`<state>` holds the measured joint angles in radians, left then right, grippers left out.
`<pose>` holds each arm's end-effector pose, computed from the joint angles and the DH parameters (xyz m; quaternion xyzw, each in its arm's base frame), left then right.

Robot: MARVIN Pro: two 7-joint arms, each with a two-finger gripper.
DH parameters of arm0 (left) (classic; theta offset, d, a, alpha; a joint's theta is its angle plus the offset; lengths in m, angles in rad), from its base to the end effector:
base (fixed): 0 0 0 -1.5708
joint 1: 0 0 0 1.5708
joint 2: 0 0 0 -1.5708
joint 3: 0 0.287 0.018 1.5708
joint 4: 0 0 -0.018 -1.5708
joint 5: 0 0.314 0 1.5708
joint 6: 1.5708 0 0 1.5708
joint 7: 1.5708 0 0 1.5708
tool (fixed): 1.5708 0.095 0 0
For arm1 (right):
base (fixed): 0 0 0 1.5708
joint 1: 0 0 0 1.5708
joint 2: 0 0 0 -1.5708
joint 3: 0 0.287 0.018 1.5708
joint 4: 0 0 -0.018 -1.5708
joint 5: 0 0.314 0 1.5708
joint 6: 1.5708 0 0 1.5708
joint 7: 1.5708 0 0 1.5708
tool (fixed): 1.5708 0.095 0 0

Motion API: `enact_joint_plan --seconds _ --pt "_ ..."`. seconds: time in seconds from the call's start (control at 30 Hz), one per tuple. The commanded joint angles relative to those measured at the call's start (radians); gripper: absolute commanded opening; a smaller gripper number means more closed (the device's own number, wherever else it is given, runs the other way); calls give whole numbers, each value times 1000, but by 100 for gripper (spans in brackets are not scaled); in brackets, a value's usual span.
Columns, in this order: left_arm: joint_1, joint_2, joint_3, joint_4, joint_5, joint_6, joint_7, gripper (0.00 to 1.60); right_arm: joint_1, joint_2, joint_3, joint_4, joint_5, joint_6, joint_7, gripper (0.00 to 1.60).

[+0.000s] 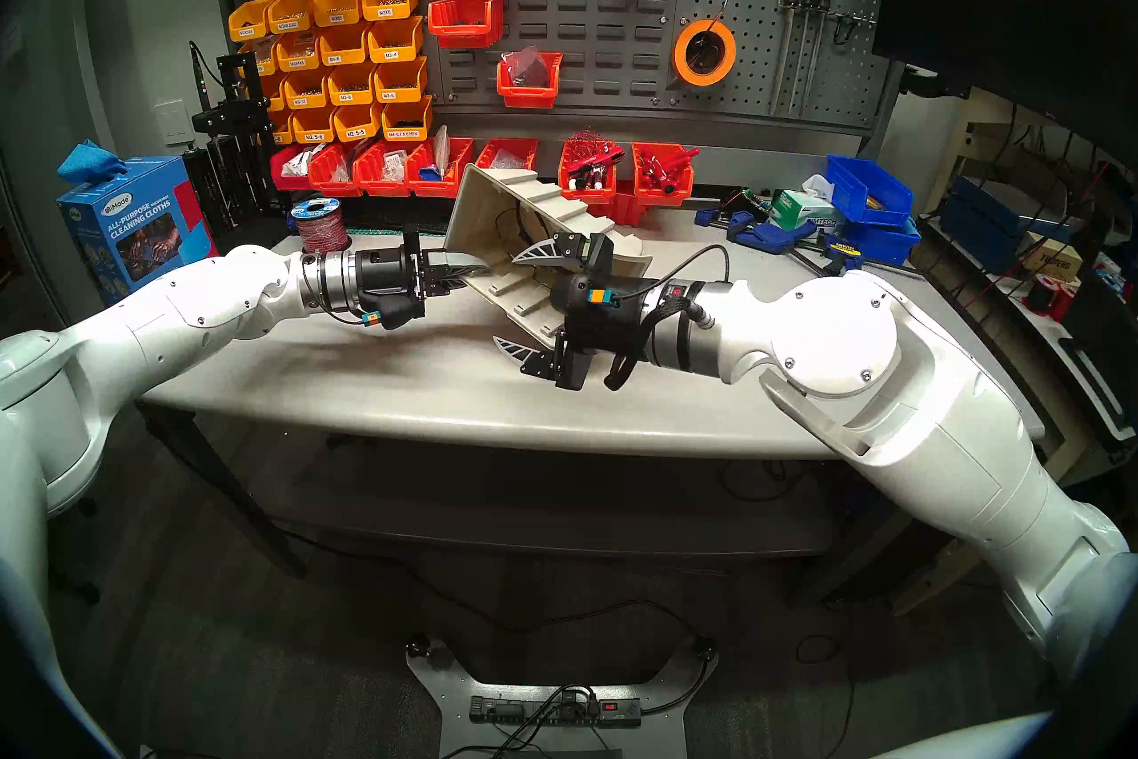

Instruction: Take out tools from the storage box

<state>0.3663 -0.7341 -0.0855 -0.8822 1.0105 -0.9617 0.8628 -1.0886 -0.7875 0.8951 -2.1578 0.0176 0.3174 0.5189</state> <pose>0.5228 0.1157 -0.1750 -0.0457 0.7379 -0.6502 0.1751 0.3506 0.1152 -0.1139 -0.4723 -0.6394 -0.6052 0.0423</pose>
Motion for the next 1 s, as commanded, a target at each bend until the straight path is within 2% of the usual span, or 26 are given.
enact_joint_plan --seconds 0.0,0.37,0.5,0.6,0.63,0.7,0.97 --pt "-38 1 -4 -4 -15 2 61 0 22 -13 -2 3 -84 23 -64 160" --pt "-45 0 10 -1 -17 2 69 0 21 -42 -14 2 -160 61 -134 160" --pt "-48 -1 17 0 -18 2 74 0 24 -44 -18 -1 -175 78 -135 152" --pt "-50 -1 20 1 -18 2 76 0 29 -38 -23 -4 -182 83 -123 147" --pt "-51 -1 21 1 -19 2 76 0 30 -36 -24 -5 -183 86 -120 130" --pt "-52 -1 24 2 -19 2 77 0 36 -30 -31 -8 -195 91 -109 115" --pt "-53 -1 25 0 -22 2 72 0 89 11 -79 -15 -250 88 -18 115"
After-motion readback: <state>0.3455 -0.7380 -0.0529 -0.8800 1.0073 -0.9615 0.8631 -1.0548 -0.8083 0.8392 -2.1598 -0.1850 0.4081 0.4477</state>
